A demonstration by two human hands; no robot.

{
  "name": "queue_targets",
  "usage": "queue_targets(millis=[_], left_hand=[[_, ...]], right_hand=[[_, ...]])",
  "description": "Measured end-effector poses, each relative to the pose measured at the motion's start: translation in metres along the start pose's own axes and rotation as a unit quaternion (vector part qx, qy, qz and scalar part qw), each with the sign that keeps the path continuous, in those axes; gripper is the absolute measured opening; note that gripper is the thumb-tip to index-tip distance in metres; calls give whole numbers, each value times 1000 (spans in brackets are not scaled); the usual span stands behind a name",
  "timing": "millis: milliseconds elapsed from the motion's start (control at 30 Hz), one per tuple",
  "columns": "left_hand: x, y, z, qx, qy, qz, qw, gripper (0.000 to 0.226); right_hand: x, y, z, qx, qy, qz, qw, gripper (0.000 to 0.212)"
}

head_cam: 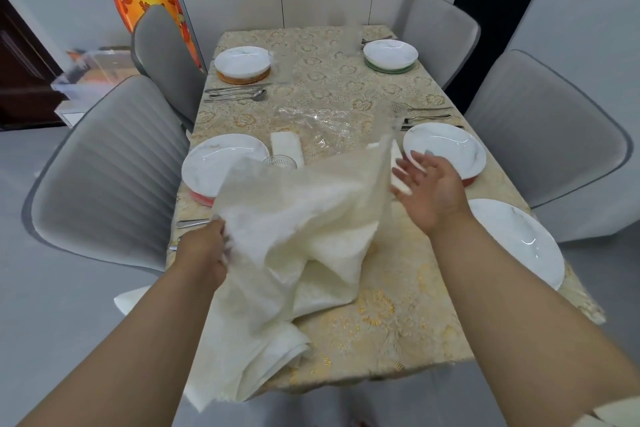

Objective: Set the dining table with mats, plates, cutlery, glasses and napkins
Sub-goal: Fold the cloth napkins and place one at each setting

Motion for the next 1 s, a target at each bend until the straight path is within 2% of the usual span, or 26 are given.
queue_targets(millis=[67,133,200,300,367,433,500,567,633,667,700,733,767,800,867,933,1000], left_hand=[[6,-1,4,7,-5,4,1000,34],[13,-1,7,11,2,16,1000,34],[18,3,9,20,15,27,999,31],[23,13,13,44,16,36,998,20],[26,15,18,65,0,50,997,23],[26,17,24,65,-8,57,996,32],[27,18,27,67,-22,55,996,31],[28,20,28,73,-25,53,996,28],[31,23,28,77,-36,47,995,27],[32,21,29,76,-42,43,995,25],[33,22,30,77,-45,37,995,22],[33,23,30,76,-47,26,996,18],[31,24,30,72,-46,12,996,13],[29,23,32,65,-43,-5,997,8],[24,18,36,50,-33,-34,998,4],[18,9,42,32,-38,-59,997,15],[12,4,46,13,-46,-76,996,43]], right_hand=[[-24,-4,12,-5,39,-49,998,28],[-53,-5,20,-11,153,-109,982,27],[-75,-11,27,-50,305,-135,941,31],[-84,-28,42,-131,455,-111,874,51],[-82,-35,47,-168,493,-93,849,60],[-82,-41,48,-162,481,-90,857,64],[-85,-47,44,-131,486,-84,860,68],[-88,-50,40,-109,557,-74,820,72],[-90,-50,37,-101,650,-41,752,64],[-90,-51,37,-107,675,-16,729,52],[-89,-51,36,-115,682,10,722,37],[-86,-51,34,-123,669,27,733,25],[-83,-51,32,-131,643,37,753,24],[-80,-51,30,-140,604,32,784,29],[-75,-55,30,-157,464,-17,872,28],[-73,-55,31,-148,262,-87,950,30],[-66,-51,29,-111,133,-115,978,25]])
Point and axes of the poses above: each hand's wrist, its own y-axis away from the middle knuckle, its own z-axis out of the back of the hand, x = y × z, the point moved 2 cm from there along -y, towards the middle knuckle, and after that the axes turned 4 degrees about -z, right-handed, at the moved point
